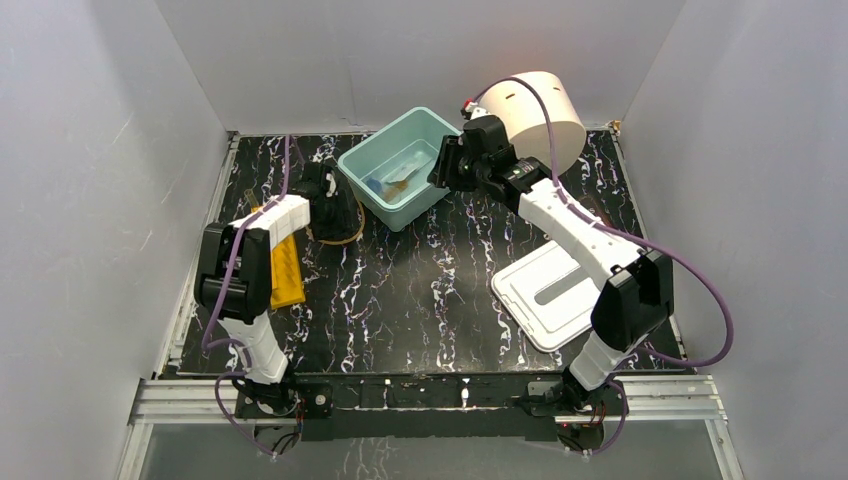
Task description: Organize the chemistry lab equipment
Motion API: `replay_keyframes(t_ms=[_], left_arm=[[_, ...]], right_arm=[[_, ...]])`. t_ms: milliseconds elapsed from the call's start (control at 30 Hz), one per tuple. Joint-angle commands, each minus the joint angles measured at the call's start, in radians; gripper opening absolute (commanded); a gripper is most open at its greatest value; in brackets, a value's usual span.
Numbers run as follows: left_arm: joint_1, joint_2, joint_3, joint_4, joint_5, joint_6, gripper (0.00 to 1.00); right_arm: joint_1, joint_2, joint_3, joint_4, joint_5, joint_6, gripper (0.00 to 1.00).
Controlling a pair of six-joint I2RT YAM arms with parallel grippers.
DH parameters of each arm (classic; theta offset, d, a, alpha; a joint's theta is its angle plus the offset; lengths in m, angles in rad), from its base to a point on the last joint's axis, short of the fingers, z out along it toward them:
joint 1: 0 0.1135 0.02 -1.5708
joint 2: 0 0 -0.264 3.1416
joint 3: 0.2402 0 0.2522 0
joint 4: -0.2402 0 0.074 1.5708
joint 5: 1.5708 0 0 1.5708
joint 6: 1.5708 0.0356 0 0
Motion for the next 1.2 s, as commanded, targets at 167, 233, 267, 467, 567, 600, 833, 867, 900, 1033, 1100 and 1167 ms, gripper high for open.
replay_keyframes(t_ms=[167, 233, 267, 467, 567, 600, 833, 867, 900, 1033, 1100, 1167], left_arm=[[0.007, 0.032, 0.004, 0.040, 0.067, 0.073, 0.53], [0.008, 0.035, -0.005, 0.028, 0.093, 0.067, 0.55], [0.007, 0.029, -0.012, 0.027, 0.106, 0.064, 0.57], [0.007, -0.008, -0.099, 0.065, 0.174, 0.052, 0.56], [0.004, -0.023, -0.116, 0.066, 0.203, 0.065, 0.53], [0.004, -0.028, -0.121, 0.062, 0.209, 0.065, 0.52], [-0.036, -0.084, -0.179, 0.043, 0.182, 0.074, 0.43], [-0.048, -0.094, -0.186, 0.038, 0.163, 0.075, 0.42], [-0.059, -0.103, -0.193, 0.033, 0.152, 0.076, 0.41], [-0.096, -0.131, -0.218, 0.019, 0.107, 0.087, 0.38], [-0.100, -0.123, -0.211, 0.016, 0.080, 0.095, 0.38], [-0.100, -0.101, -0.187, 0.002, 0.060, 0.110, 0.38]], right_arm=[[-0.002, -0.073, -0.004, 0.048, 0.004, -0.003, 0.49], [-0.002, -0.075, -0.012, 0.051, 0.010, 0.001, 0.49], [-0.002, -0.077, -0.016, 0.053, 0.011, 0.004, 0.49], [-0.002, -0.082, -0.046, 0.073, -0.009, 0.028, 0.49], [-0.002, -0.085, -0.058, 0.077, -0.010, 0.042, 0.49], [-0.002, -0.086, -0.061, 0.077, -0.010, 0.045, 0.49], [-0.002, -0.117, -0.113, 0.094, -0.001, 0.082, 0.49], [-0.002, -0.121, -0.121, 0.096, 0.001, 0.088, 0.49], [-0.002, -0.127, -0.128, 0.097, 0.003, 0.093, 0.49], [-0.002, -0.144, -0.159, 0.104, 0.011, 0.117, 0.49], [-0.002, -0.152, -0.171, 0.105, 0.009, 0.127, 0.49], [-0.002, -0.157, -0.182, 0.109, 0.006, 0.136, 0.49]])
